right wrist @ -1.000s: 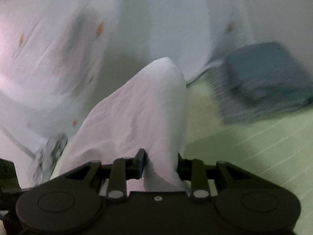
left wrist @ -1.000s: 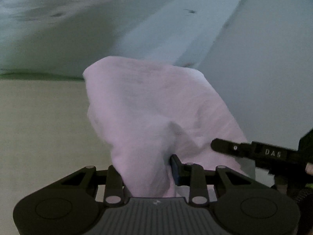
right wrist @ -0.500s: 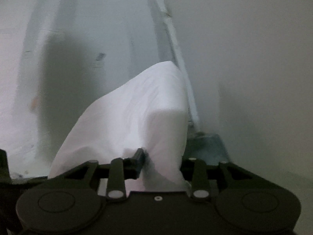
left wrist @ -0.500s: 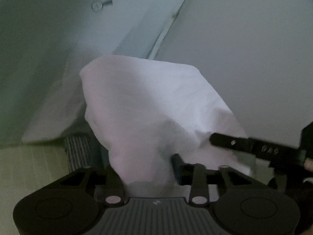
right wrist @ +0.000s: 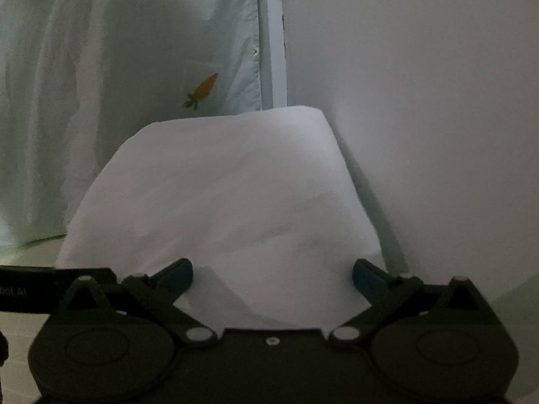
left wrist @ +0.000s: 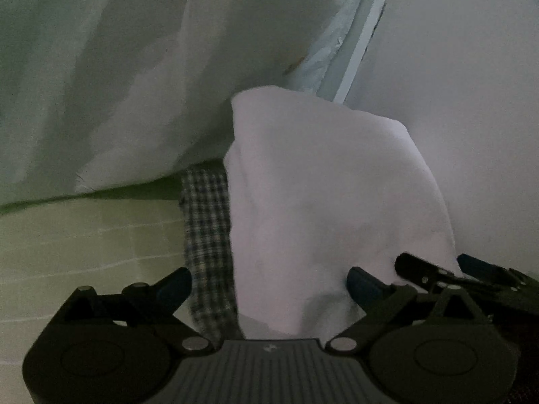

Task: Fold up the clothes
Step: 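Place the folded shirt on the checked clothes stack and open both grippers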

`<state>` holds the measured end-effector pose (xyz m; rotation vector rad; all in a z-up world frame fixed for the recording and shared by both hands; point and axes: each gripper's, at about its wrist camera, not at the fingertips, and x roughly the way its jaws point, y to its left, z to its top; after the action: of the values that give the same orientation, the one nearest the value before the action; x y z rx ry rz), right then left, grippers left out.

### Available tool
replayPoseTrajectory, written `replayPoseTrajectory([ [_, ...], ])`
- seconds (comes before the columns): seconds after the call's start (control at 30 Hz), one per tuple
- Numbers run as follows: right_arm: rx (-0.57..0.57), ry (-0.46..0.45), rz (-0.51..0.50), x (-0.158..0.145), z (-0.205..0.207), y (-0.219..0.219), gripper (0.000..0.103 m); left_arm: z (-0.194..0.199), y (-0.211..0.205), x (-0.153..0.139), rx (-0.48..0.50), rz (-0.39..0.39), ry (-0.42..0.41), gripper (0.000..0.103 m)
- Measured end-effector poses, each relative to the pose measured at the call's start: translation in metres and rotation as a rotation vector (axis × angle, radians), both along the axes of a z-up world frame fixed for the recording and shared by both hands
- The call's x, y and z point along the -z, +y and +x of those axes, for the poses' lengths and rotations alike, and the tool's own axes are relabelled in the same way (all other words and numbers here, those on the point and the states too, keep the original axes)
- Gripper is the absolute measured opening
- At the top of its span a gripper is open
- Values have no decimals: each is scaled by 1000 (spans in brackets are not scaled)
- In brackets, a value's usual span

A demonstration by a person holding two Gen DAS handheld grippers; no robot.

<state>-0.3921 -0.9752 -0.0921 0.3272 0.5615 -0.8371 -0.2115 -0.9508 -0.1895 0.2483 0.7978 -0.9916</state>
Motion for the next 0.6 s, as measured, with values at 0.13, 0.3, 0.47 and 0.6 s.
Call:
replayPoseTrajectory([
  [0.13,-36,88,-3,-3,-3,27,103,-29,40,-22,-41,-33,-62,98],
  [0.3,10,38,53,-24,-22,81,103,-68,101,-58,-64,-78,-153,98],
  [0.47,-6,-38,-63,-56,-62,159,103,-114,172,-111,-99,-189,-270,103],
  [0.6,-29,-58,-158,-79,-88,216,103,-142,230,-135,-104,-260,-317,103],
])
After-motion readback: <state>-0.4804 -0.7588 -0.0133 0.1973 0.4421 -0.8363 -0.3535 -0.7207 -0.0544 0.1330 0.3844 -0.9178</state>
